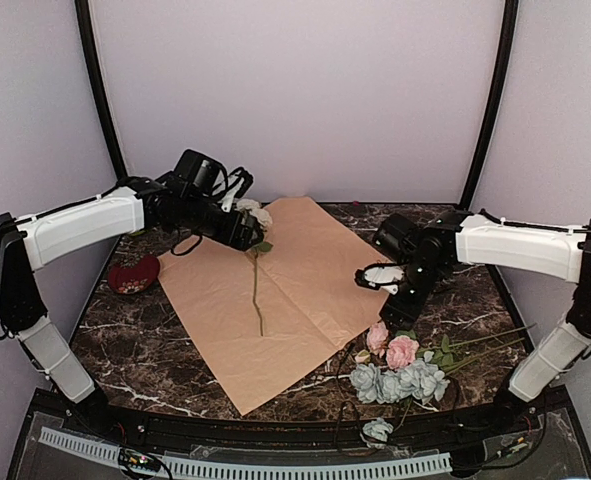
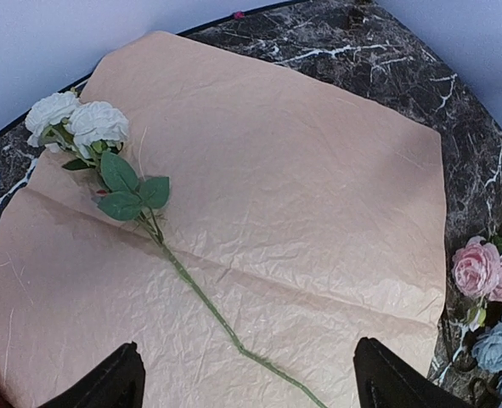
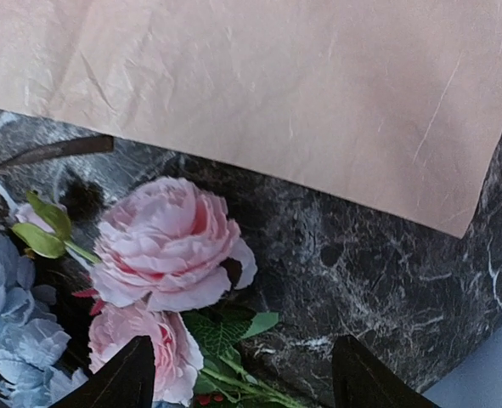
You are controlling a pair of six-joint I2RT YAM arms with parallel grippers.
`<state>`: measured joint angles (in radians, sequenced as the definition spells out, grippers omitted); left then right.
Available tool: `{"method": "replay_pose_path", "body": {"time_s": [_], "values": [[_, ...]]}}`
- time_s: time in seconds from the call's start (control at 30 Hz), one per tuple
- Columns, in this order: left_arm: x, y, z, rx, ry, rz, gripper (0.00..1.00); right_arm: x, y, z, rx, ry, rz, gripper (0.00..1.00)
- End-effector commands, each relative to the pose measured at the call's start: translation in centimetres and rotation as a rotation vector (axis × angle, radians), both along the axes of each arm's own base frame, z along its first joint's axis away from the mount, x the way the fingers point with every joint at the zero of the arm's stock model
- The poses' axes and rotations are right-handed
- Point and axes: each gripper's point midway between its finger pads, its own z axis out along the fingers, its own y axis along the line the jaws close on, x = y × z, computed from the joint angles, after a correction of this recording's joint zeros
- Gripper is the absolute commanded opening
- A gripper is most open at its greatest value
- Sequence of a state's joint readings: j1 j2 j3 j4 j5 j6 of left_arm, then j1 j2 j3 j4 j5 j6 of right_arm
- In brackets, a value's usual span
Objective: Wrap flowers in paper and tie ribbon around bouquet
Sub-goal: Pick up the fake flower from the corner of the board.
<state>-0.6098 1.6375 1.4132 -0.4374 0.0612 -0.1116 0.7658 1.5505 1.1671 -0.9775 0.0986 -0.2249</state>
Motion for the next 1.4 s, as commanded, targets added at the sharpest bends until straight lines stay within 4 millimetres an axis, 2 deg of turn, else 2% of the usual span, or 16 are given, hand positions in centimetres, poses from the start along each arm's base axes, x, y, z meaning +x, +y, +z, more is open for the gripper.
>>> {"method": "replay_pose_path", "body": {"time_s": [0.0, 0.03, 0.1, 0.17, 0.2, 0.3, 0.37, 0.47, 0.67, 0.8, 0.97, 1.03, 1.1, 1.13, 1.33, 1.37], "values": [[-1.4, 0.9, -1.5, 0.090, 0.012, -0.072, 0.88, 0.0, -4.8, -0.4, -0.207, -0.069, -0.070, 0.64], [-1.4, 1.0, -1.7, 0.093, 0.007, -0.077, 0.88, 0.4, -6.4, 0.2, -0.258, -0.111, -0.094, 0.59], [-1.5, 1.2, -2.0, 0.105, -0.001, -0.076, 0.88, 0.9, -10.2, 1.3, -0.363, -0.166, -0.148, 0.57], [-1.6, 1.4, -2.2, 0.111, -0.003, -0.080, 0.88, 0.5, -13.5, 1.4, -0.409, -0.167, -0.183, 0.58], [-1.7, 1.3, -2.3, 0.109, 0.000, -0.087, 0.88, -0.2, -14.2, 0.8, -0.399, -0.142, -0.182, 0.59], [-2.2, 1.3, -2.3, 0.099, 0.006, -0.100, 0.88, -3.2, -14.2, -1.6, -0.340, -0.038, -0.107, 0.60], [-2.4, 1.3, -2.1, 0.097, 0.001, -0.104, 0.88, -4.6, -14.9, -3.2, -0.363, 0.002, -0.065, 0.60], [-2.6, 1.3, -1.5, 0.083, -0.014, -0.108, 0.88, -5.1, -16.4, -4.9, -0.445, 0.012, -0.032, 0.60], [-2.9, 1.4, -1.3, 0.080, -0.019, -0.115, 0.88, -3.3, -16.7, -5.9, -0.525, 0.015, -0.021, 0.55], [-2.9, 1.5, -1.2, 0.080, -0.025, -0.116, 0.88, -3.3, -17.1, -7.1, -0.578, 0.058, -0.007, 0.47], [-2.9, 1.6, -0.8, 0.081, -0.040, -0.117, 0.88, -2.8, -15.8, -8.0, -0.536, 0.086, 0.011, 0.32], [-2.9, 1.7, -0.8, 0.083, -0.045, -0.117, 0.88, -2.9, -15.4, -8.4, -0.518, 0.100, 0.018, 0.21], [-2.9, 1.7, -1.0, 0.087, -0.047, -0.117, 0.88, -2.5, -15.1, -8.4, -0.522, 0.107, 0.027, 0.03], [-2.9, 1.7, -1.0, 0.088, -0.044, -0.117, 0.88, -2.0, -15.1, -8.1, -0.538, 0.091, 0.029, 0.00], [-2.9, 1.7, -1.4, 0.093, -0.034, -0.121, 0.88, -0.7, -16.6, -6.5, -0.643, 0.018, 0.042, 0.00], [-2.9, 1.7, -1.3, 0.096, -0.036, -0.120, 0.88, -0.2, -16.4, -5.4, -0.627, -0.025, 0.031, 0.00]]}}
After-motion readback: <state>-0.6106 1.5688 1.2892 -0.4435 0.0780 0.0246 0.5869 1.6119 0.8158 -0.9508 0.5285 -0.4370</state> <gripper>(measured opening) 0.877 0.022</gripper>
